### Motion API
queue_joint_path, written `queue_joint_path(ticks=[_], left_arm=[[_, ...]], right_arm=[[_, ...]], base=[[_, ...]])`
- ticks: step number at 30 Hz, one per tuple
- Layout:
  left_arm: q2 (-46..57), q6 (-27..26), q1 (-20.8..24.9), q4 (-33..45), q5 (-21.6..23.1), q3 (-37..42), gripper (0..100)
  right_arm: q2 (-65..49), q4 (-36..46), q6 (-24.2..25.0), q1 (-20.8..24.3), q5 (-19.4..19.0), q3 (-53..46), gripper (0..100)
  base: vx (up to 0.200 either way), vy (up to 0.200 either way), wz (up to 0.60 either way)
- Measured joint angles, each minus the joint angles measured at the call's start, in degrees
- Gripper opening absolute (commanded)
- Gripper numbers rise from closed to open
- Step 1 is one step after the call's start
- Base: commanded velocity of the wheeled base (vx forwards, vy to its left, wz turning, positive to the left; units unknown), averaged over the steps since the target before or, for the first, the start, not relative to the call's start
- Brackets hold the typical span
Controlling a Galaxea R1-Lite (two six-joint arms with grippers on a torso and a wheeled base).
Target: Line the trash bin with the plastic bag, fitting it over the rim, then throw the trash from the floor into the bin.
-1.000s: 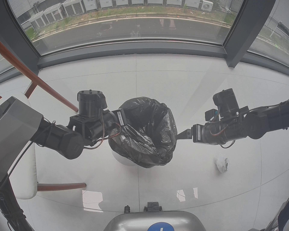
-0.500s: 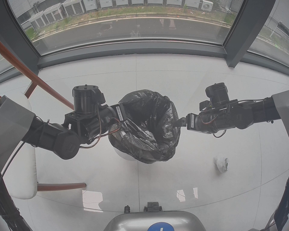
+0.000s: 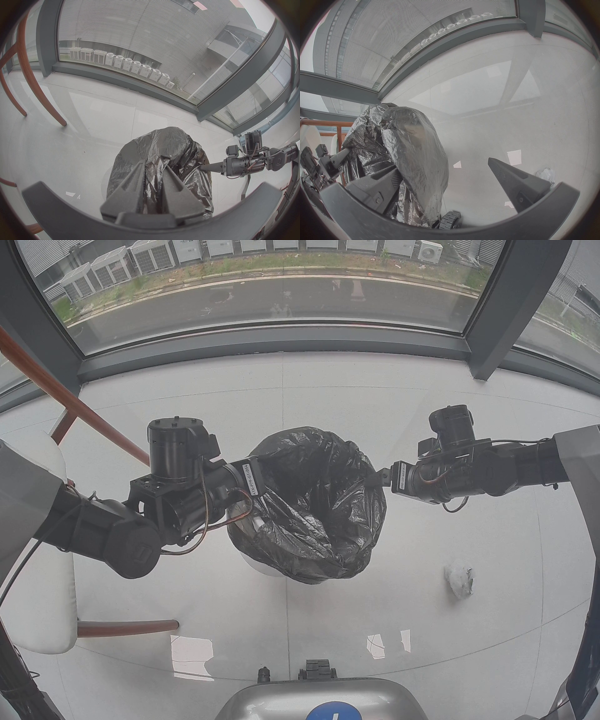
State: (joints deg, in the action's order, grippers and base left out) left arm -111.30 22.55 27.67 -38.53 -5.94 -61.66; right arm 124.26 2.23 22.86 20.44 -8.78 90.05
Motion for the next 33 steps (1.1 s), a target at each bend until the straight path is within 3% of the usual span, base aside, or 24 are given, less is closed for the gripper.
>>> queue_joint_path(ticks=[14, 33], left_arm=[[-0.1, -0.1, 0.8, -0.2, -0.1, 0.5, 0], [-0.4, -0.1, 1.1, -0.1, 0.1, 0.2, 0]], right_arm=[[-0.3, 0.0, 0.4, -3.1, 0.5, 1.0, 100], [-0.6, 0.0, 0.1, -1.5, 0.2, 0.7, 100]], base=[[0.0, 0.0, 0.0], [0.0, 0.0, 0.0]])
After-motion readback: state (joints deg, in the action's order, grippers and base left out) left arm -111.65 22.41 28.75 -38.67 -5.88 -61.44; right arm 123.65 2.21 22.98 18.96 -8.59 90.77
